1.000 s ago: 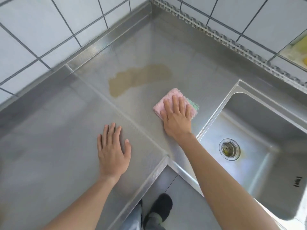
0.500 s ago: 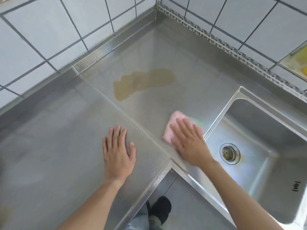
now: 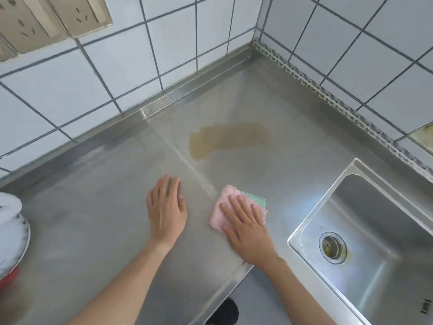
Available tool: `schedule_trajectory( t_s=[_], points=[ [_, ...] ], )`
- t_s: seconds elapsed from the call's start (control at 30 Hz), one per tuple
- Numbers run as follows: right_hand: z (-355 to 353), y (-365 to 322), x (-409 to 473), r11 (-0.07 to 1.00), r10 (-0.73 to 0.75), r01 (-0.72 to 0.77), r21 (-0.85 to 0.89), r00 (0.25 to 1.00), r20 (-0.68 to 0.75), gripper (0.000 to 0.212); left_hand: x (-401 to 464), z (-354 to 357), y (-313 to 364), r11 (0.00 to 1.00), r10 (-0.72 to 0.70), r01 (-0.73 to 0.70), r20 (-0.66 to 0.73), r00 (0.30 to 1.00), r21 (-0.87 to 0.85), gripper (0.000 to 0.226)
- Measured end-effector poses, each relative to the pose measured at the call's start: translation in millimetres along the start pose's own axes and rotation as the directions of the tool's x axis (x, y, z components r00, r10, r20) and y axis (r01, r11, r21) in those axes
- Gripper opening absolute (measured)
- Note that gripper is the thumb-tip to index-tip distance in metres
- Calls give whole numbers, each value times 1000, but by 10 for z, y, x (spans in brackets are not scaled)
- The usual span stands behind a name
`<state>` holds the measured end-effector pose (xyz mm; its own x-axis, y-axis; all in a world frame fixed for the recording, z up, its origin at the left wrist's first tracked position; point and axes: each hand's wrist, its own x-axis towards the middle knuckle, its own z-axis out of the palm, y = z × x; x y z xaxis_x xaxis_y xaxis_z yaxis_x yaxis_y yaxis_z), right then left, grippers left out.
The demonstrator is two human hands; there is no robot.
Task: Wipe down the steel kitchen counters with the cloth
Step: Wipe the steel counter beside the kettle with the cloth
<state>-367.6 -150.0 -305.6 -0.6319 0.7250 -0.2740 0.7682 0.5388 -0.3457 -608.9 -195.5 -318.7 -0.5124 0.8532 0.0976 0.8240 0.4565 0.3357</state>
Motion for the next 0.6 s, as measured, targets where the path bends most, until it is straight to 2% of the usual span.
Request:
schedule_trajectory(
  t_s=[0.1,0.23,0.3,0.37,0.47,0.6],
  points=[
    [-219,337,224,982,188,-188,-34,982,3,59,230,-21,-248,993,-82,72,105,991,97,57],
    [-345,232,916,907,402,-406,109,914,60,62,174,128,-402,989,-80,73,48,996,129,67],
    [-277,-48,1214,902,414,-419,103,908,68,66,180,193,-422,989,-80,76,23,997,124,66],
    [-120,-409,1328,944,320,-321,83,947,26,66,185,221,-442,989,-77,76,5,997,124,64],
    [157,-797,1083,996,77,-74,58,995,-64,61,175,238,-473,990,-70,72,-21,997,125,58],
    [245,-493,460,980,-194,191,-59,979,-59,58,196,243,-473,991,-59,62,-34,998,115,54]
  ],
)
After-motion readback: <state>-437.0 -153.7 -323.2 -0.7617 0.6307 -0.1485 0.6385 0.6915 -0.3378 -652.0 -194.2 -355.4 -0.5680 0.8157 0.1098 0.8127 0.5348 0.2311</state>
